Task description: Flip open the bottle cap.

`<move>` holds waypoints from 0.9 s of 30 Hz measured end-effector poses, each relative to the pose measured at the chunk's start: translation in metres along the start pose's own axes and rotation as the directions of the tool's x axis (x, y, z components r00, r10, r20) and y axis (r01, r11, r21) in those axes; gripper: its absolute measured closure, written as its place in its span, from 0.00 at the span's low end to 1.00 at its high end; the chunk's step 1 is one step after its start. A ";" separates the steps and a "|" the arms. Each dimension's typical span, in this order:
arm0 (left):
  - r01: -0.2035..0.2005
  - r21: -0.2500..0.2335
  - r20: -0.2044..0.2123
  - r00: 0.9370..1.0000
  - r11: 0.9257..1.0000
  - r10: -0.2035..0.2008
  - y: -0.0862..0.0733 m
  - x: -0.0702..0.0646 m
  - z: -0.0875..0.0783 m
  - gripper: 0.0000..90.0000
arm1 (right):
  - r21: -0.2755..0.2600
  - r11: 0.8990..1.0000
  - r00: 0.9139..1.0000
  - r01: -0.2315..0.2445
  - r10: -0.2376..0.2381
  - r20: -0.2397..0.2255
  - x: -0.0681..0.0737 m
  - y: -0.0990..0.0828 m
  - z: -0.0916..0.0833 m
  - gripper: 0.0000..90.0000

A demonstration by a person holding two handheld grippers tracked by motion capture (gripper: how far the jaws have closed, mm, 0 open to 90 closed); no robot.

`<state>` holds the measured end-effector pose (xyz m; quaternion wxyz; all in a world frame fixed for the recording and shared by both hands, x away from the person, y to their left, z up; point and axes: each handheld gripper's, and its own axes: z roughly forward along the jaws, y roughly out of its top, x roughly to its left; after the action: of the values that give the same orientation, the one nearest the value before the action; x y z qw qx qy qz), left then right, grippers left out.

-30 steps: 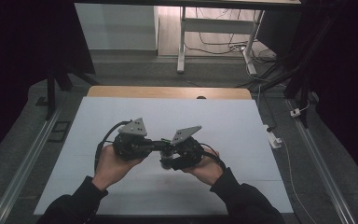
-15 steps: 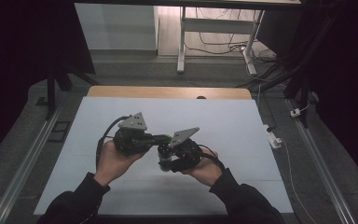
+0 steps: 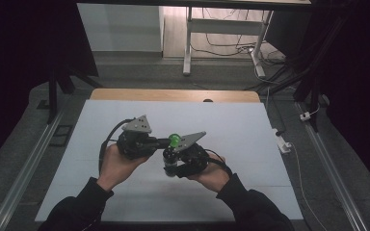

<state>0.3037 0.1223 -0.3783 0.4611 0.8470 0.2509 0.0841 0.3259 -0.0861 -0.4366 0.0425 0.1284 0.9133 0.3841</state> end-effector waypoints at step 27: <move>0.036 -0.006 -0.010 0.999 0.999 -0.036 -0.024 -0.008 -0.024 0.42 | -0.027 0.999 0.999 -0.024 0.025 0.020 -0.005 0.000 -0.007 0.59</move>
<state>0.2794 0.1463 -0.3840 0.4637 0.8406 0.2681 0.0807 0.3291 -0.0919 -0.4316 0.0489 0.1429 0.9060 0.3953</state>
